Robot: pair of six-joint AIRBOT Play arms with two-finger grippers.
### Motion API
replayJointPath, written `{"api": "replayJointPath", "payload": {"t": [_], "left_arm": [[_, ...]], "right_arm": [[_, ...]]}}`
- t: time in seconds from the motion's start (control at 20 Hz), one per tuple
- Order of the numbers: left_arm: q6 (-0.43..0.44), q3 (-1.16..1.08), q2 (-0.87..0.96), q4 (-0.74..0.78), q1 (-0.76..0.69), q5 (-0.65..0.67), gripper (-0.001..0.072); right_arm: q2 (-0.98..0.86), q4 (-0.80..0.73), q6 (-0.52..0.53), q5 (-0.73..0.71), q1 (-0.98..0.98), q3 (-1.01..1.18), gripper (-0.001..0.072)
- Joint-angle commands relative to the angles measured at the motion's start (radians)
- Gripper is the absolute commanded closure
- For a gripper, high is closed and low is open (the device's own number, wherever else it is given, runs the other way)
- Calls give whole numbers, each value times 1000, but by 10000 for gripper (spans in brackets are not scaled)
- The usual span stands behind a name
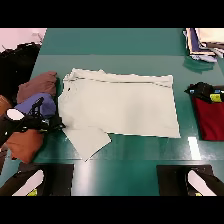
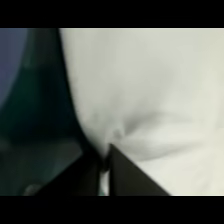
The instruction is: Fold the shirts.
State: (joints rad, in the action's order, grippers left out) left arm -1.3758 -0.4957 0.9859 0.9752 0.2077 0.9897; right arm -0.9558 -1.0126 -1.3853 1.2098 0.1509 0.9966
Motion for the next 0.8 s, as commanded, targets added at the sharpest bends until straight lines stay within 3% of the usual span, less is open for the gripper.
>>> {"api": "replayJointPath", "payload": {"t": [0.0,0.1,0.3,0.55,0.75], "left_arm": [[53,7,-2,-83,0,-43,680],[69,-12,-5,-90,0,-21,681],[85,-85,-9,-90,0,42,681],[93,-138,-9,-91,0,43,681],[93,-140,-9,-92,0,44,680]], "right_arm": [[9,-3,-1,66,31,-31,208],[10,-20,-1,117,85,-97,209],[8,-195,-50,185,228,-288,211],[-37,-150,-50,133,320,-495,231],[-119,1,-19,48,316,-527,279]]}}
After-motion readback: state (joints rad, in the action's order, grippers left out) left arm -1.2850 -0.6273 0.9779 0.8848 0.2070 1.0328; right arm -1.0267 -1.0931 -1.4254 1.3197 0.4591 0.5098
